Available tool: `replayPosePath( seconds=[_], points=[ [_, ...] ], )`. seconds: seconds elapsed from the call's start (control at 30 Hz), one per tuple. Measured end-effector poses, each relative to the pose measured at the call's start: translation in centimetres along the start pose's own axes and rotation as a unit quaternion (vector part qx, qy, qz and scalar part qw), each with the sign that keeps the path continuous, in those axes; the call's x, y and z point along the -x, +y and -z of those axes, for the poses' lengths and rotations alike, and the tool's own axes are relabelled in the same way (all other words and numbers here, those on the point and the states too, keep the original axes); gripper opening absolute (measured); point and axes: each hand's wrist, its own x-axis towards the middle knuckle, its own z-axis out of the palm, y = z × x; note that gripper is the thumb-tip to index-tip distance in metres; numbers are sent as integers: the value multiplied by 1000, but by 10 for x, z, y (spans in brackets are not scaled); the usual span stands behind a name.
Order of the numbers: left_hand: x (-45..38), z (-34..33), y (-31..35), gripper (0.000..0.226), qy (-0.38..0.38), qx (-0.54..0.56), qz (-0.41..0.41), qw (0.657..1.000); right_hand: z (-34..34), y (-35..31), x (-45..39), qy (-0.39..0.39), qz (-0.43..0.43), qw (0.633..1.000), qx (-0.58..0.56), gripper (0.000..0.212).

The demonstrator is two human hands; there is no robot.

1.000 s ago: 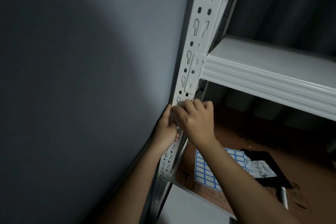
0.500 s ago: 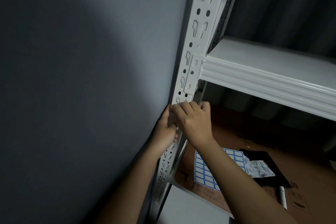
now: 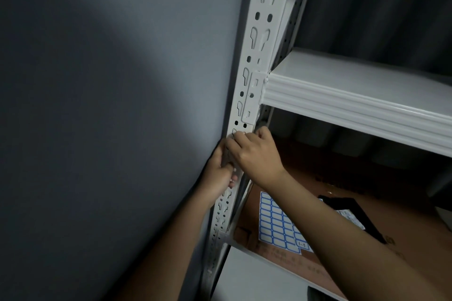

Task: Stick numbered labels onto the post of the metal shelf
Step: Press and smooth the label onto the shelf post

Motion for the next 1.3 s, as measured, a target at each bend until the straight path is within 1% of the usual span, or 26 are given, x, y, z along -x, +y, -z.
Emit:
replayPosePath(
  seconds=[0.1,0.2,0.43,0.6,0.83,0.97,1.07,1.17,1.3],
  points=[
    [1,0,2,52,2,-4,-6,1000,0,1,0,-13,20,1000,11,13],
    [2,-1,4,48,4,-14,-13,1000,1,1,-1,-10,33,999,18,20],
    [1,-3,2,39,16,-21,-4,1000,1,3,-1,-14,59,998,-10,22],
    [3,-5,3,41,19,-18,-15,1000,1,5,-1,-9,60,998,-7,19],
    [1,-3,3,41,12,-11,-10,1000,-1,2,-4,-16,64,998,12,23],
    [0,-4,2,36,24,-23,-5,999,-1,3,-3,-26,92,995,5,23],
    [1,-5,0,37,31,-28,-11,999,-1,5,-2,-31,100,994,-1,22],
    [-1,-6,-1,39,32,-18,-11,999,-2,5,-2,-22,95,995,-6,22],
    [-1,-5,-2,34,35,-22,-12,999,-1,2,-1,-17,87,996,-1,23]
  ],
)
